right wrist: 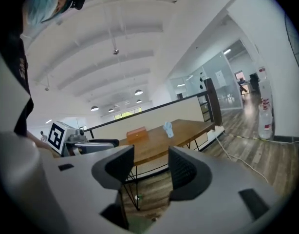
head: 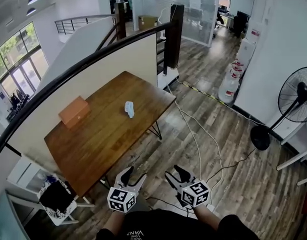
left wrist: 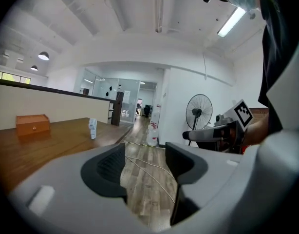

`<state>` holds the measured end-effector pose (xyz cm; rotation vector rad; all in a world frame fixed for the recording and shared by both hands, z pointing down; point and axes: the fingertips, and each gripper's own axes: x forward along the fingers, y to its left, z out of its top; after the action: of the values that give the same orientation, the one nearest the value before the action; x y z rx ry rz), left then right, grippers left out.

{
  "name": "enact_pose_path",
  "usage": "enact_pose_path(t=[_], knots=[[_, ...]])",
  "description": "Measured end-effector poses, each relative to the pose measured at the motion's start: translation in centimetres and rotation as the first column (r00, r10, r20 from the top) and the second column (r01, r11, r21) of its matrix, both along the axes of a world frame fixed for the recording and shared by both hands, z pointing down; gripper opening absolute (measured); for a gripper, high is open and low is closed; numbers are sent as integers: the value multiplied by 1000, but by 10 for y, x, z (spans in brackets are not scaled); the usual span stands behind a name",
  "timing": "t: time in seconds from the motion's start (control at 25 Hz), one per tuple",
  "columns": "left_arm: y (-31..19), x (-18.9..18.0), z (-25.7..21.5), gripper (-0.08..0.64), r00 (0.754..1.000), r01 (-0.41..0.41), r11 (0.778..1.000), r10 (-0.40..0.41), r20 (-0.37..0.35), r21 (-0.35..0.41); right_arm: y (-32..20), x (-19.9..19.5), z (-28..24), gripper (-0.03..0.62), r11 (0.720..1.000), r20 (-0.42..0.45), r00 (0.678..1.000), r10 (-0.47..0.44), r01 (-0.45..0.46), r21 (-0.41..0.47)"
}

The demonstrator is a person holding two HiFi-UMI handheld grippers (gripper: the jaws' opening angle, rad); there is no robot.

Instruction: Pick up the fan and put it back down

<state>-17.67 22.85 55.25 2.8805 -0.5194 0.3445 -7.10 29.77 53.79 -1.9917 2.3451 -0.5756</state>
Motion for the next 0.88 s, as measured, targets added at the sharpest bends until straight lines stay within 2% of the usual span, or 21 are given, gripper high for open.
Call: enact_pose_path(t=[0.12, 0.36, 0.64, 0.88], knots=[[-2, 1, 8, 245, 999, 19, 1000, -18, 27, -14, 0, 3, 8, 187, 999, -1, 1000, -16, 16, -29], [-38, 12, 15, 245, 997, 53, 998, -51, 60, -29, -23, 24, 18, 187, 998, 13, 1000, 9, -8, -64], [-107, 42, 24, 245, 995, 41, 997, -35, 92, -60, -77, 58, 20, 187, 993, 20, 998, 56, -54, -101], [-176, 74, 22, 252, 996, 15, 998, -10, 92, -55, -142, 89, 20, 187, 992, -3, 997, 73, -73, -107]])
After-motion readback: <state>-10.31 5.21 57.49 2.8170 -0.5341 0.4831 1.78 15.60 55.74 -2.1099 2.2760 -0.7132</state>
